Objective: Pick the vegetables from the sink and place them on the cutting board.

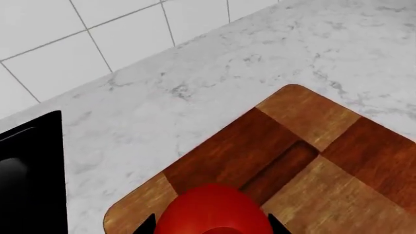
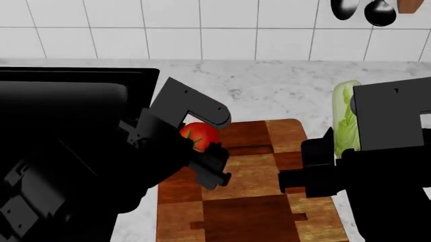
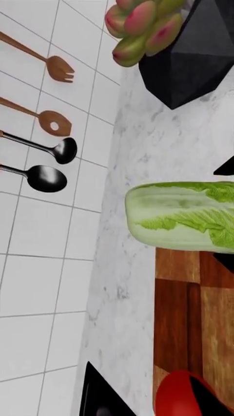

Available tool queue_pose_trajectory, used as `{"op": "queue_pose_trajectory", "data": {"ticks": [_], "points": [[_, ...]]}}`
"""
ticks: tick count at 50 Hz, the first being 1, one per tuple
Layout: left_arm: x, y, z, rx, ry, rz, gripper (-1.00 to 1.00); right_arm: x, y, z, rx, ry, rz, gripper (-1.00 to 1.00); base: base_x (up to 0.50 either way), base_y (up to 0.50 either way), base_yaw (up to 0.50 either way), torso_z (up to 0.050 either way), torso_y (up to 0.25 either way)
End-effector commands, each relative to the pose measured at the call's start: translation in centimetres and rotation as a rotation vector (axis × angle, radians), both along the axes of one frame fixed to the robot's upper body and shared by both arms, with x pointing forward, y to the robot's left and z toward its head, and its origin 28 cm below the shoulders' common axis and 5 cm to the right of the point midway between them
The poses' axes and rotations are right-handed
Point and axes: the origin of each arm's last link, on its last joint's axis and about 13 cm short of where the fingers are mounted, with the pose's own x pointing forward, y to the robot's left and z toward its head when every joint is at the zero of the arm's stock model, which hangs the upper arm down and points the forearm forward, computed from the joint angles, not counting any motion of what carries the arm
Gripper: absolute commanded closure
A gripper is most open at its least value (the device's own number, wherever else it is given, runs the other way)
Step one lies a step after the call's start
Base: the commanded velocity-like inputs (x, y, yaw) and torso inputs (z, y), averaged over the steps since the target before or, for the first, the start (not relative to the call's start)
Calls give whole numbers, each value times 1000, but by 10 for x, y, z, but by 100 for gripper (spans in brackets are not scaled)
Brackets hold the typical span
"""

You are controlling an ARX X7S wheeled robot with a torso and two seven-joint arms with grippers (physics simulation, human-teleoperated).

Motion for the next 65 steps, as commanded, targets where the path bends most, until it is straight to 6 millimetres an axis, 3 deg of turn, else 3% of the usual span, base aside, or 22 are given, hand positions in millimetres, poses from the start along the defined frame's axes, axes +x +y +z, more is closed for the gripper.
{"op": "queue_pose_trajectory", "data": {"ticks": [1,2,18,23,29,34,42,47,58,65], "points": [[-2,-7,2,-75,27,-11,100,3,0,3,28,-18,7,100,0,0,0,0,0],[-1,-6,2,-71,19,1,-100,3,1,3,28,-18,7,100,0,0,0,0,0],[-7,-8,9,-62,-36,-22,-100,-1,0,2,35,-19,12,100,0,0,0,0,0],[-13,-6,38,-126,-121,-30,-100,1,1,2,38,-20,13,100,0,0,0,0,0],[-16,1,58,-184,-185,-4,-100,3,3,0,47,6,32,100,0,0,0,0,0],[-15,10,70,-237,-222,55,-100,10,8,17,66,97,14,100,0,0,0,2,2],[-14,23,80,-278,-281,127,-100,27,14,50,159,264,159,100,0,0,0,0,0],[-17,27,84,-281,-296,138,-100,37,17,61,90,371,175,100,0,0,0,0,0],[-19,34,92,-307,-324,175,-100,55,22,30,106,543,234,100,0,0,0,0,0],[-17,36,91,-305,-325,186,-100,58,25,29,102,575,246,100,0,0,0,0,0]]}}
